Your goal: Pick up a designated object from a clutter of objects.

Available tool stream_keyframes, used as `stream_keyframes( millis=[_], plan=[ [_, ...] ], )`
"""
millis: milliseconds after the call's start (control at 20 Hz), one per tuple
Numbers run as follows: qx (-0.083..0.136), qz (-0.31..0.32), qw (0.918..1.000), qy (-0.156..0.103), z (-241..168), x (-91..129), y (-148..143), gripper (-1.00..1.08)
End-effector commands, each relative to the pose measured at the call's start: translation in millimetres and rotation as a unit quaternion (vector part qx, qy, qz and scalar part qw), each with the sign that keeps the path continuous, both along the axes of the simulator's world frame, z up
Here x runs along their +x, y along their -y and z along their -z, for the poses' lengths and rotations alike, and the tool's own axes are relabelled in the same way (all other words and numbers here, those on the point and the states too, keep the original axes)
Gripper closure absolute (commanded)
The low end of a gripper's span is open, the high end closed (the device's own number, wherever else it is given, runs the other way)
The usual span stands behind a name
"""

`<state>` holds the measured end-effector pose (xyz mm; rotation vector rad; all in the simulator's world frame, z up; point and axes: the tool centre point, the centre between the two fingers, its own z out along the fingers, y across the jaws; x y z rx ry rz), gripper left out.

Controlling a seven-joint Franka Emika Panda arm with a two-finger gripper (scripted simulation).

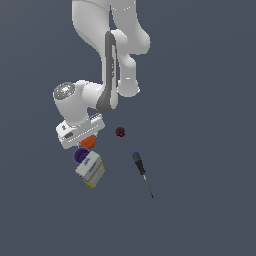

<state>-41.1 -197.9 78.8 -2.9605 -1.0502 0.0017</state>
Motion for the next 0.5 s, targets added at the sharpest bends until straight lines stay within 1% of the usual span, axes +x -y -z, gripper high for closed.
stream_keyframes(
  millis=[0,450],
  plan=[
    [-0.001,0.000,1.0000,0.002,-16,8,-1,1.08],
    [0.000,0.000,1.0000,0.001,-92,43,-6,1.08]
  ],
)
